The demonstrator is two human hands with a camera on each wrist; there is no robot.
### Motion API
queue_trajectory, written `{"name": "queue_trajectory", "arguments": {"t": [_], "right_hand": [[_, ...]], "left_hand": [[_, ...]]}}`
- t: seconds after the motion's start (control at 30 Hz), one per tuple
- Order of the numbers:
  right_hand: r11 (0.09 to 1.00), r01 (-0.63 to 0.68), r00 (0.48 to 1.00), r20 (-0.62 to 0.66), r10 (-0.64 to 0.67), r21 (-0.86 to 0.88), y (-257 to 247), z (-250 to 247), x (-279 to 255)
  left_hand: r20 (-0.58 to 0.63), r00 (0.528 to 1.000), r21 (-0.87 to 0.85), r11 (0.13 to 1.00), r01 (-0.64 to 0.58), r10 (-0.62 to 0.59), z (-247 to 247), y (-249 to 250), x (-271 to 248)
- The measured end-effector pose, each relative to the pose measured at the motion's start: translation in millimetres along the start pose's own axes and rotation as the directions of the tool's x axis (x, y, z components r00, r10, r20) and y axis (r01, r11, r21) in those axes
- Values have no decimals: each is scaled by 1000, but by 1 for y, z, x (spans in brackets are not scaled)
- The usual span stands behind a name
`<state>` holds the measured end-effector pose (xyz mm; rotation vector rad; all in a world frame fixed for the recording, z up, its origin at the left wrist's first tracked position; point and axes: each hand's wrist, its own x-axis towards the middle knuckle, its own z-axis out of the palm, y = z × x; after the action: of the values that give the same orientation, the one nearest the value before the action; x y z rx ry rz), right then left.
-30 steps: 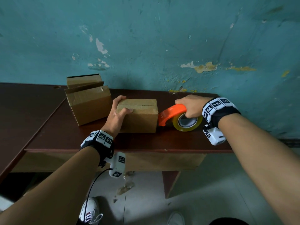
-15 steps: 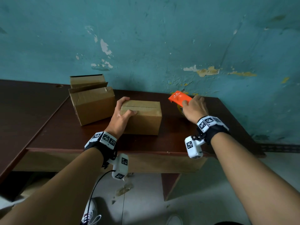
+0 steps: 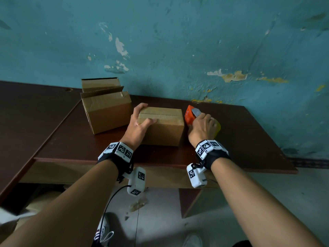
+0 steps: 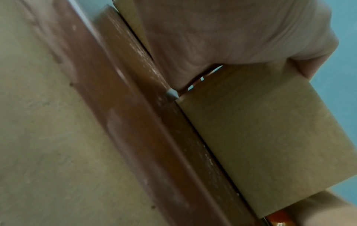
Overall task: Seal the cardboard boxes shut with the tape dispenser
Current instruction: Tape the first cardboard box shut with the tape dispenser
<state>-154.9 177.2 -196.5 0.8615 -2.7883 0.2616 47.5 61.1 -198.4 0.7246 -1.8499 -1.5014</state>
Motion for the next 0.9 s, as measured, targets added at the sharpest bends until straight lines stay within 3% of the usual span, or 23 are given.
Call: {"name": "queue_trajectory", "arguments": {"t": [0.1, 0.23, 0.3, 0.47, 0.53, 0.63, 0.77, 0.9], "right_hand": [[999, -21, 999, 32, 19, 43, 0, -11, -5], [965, -42, 994, -83, 65, 259, -2, -36, -16], [910, -22, 991, -109, 74, 413, -6, -45, -22], [688, -42, 999, 12, 49, 724, -13, -52, -37], [649, -33, 999, 29, 17, 760, -19, -51, -43], [674, -3, 999, 34, -33, 739, -27, -48, -47], [661, 3, 999, 31, -39, 750, -36, -44, -49], [585, 24, 1000, -9, -28, 811, -46, -41, -48]], "left_hand": [[3, 1000, -2, 1000, 7, -7, 0, 0, -1], [11, 1000, 0, 1000, 5, -5, 0, 1, -2], [15, 1000, 0, 1000, -2, 2, -1, 2, -2], [32, 999, -17, 1000, -13, 13, -2, 2, -7], [35, 999, 7, 1000, 25, -26, -4, 0, -6], [48, 997, 58, 997, 60, -62, -8, -4, -3], [60, 998, 62, 998, 30, -34, -9, -3, 0], [29, 999, 69, 997, -46, 44, -12, -3, 11]]}}
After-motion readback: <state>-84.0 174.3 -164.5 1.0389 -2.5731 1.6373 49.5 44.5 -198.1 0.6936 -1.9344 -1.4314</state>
